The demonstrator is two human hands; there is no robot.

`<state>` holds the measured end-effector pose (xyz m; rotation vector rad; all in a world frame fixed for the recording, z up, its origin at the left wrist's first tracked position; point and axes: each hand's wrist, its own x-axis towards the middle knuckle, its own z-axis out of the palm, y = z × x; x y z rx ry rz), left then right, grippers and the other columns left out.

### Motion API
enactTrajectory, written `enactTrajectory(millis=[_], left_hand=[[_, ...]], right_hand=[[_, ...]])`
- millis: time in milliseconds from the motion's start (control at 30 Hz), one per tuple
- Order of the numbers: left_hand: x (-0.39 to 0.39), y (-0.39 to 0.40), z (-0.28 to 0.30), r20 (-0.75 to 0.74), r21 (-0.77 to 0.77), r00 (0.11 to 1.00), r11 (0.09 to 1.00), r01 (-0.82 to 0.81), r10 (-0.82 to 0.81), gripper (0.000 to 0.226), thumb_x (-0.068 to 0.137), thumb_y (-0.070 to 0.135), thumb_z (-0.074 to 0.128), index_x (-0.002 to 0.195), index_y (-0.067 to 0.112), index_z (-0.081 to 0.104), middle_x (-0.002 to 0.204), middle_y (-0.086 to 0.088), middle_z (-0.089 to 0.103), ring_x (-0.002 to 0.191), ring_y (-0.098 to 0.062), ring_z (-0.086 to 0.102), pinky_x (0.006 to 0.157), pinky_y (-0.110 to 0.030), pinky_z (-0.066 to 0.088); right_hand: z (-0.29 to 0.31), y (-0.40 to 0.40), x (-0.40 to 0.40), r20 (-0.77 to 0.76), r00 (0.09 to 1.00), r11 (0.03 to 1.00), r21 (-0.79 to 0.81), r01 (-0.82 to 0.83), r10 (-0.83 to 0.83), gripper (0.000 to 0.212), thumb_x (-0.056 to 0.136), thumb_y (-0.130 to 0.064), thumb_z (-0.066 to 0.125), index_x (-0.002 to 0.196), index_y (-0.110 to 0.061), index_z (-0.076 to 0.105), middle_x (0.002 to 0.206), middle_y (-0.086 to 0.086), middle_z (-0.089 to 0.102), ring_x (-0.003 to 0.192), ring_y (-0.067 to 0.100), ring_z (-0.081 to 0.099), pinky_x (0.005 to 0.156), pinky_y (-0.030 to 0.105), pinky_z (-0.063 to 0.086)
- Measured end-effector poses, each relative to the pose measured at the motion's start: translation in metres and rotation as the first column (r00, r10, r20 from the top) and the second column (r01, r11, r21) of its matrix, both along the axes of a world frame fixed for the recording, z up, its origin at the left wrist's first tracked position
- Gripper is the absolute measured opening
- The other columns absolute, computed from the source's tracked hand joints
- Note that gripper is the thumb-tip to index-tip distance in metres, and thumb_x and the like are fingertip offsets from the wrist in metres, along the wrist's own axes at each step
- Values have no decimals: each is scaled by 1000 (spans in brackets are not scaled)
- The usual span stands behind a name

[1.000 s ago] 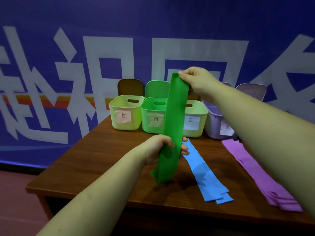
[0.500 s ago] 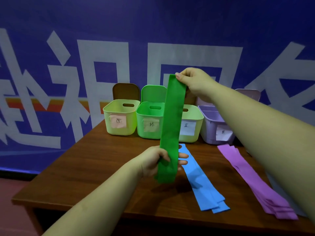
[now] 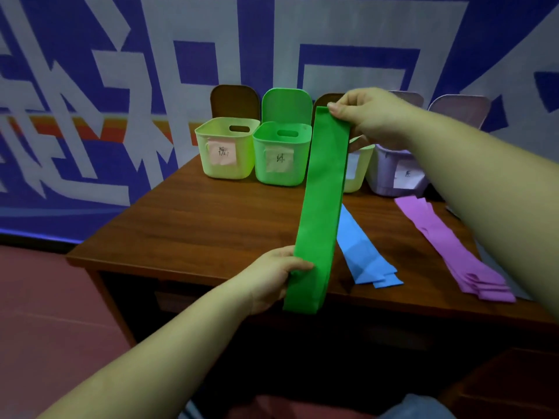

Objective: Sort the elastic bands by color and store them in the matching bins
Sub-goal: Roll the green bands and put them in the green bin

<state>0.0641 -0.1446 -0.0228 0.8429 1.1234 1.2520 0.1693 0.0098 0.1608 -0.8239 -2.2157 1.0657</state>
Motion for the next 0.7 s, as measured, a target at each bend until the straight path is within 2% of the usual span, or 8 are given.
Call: enactTrajectory(millis=[67, 167, 267, 367, 400, 500, 600, 700], left_hand=[[2, -9, -9, -135, 15, 990, 999, -28, 30, 26, 89, -7, 47, 101, 12, 62, 93, -6, 70, 81, -16, 66, 80, -29, 52], [1, -17, -18, -393, 77, 919, 997, -15, 44, 23, 90, -3, 55, 102, 16, 58, 102, -2, 70, 90, -10, 68, 86, -25, 53], [-1, -19, -23, -635, 113, 768, 994, -10, 80, 26, 88, 7, 62, 111, 19, 57, 113, 1, 69, 103, -9, 65, 94, -33, 52], [0, -20, -25, -805, 155, 578, 988, -11, 132, 36, 88, 15, 64, 121, 22, 56, 117, 5, 66, 108, -8, 61, 96, -32, 49], [0, -20, -26, -835, 170, 529, 985, -15, 152, 37, 88, 17, 64, 123, 23, 55, 118, 6, 66, 108, -8, 60, 96, -31, 49], [-3, -21, -31, -869, 201, 455, 979, -39, 197, 35, 88, 22, 63, 122, 25, 55, 115, 7, 66, 107, -9, 59, 94, -29, 48], [-8, -18, -38, -911, 303, 278, 952, -53, 305, 30, 88, 26, 62, 118, 24, 59, 109, 4, 64, 104, -15, 52, 89, -26, 40], [-13, -11, -43, -904, 383, 175, 921, -68, 389, 33, 85, 31, 66, 115, 19, 62, 115, 4, 57, 106, -18, 47, 91, -26, 34]], right_hand=[[-13, -3, 3, 8, 1000, 1000, -8, -5, 5, 18, 99, -26, 47, 84, -17, 52, 85, 3, 63, 75, 16, 65, 54, 22, 56], [-29, -6, 5, -6, 1000, 1000, -31, 1, -1, 19, 99, -26, 47, 83, -17, 51, 84, 3, 63, 74, 15, 64, 53, 22, 55], [-44, -7, 2, 0, 999, 999, -9, 34, -34, 20, 99, -27, 48, 81, -18, 51, 83, 4, 62, 71, 16, 63, 52, 24, 54], [-55, -6, -2, -11, 997, 997, 22, 72, -72, 20, 98, -27, 50, 80, -19, 51, 83, 2, 60, 72, 16, 62, 58, 28, 57], [-57, -6, -3, -20, 997, 997, 17, 79, -78, 20, 98, -26, 49, 79, -18, 50, 82, 1, 59, 72, 14, 61, 56, 25, 57], [-61, -4, -6, -49, 994, 994, 28, 102, -101, 18, 98, -24, 49, 81, -18, 50, 82, -2, 58, 72, 9, 58, 48, 16, 52], [-64, 1, -10, -75, 989, 985, 110, 133, -126, 12, 98, -23, 50, 91, -14, 53, 81, -4, 55, 70, 3, 52, 45, 7, 41], [-66, 6, -17, -81, 987, 979, 137, 150, -140, 14, 97, -27, 52, 98, -13, 54, 89, 0, 58, 76, 8, 54, 52, 13, 44]])
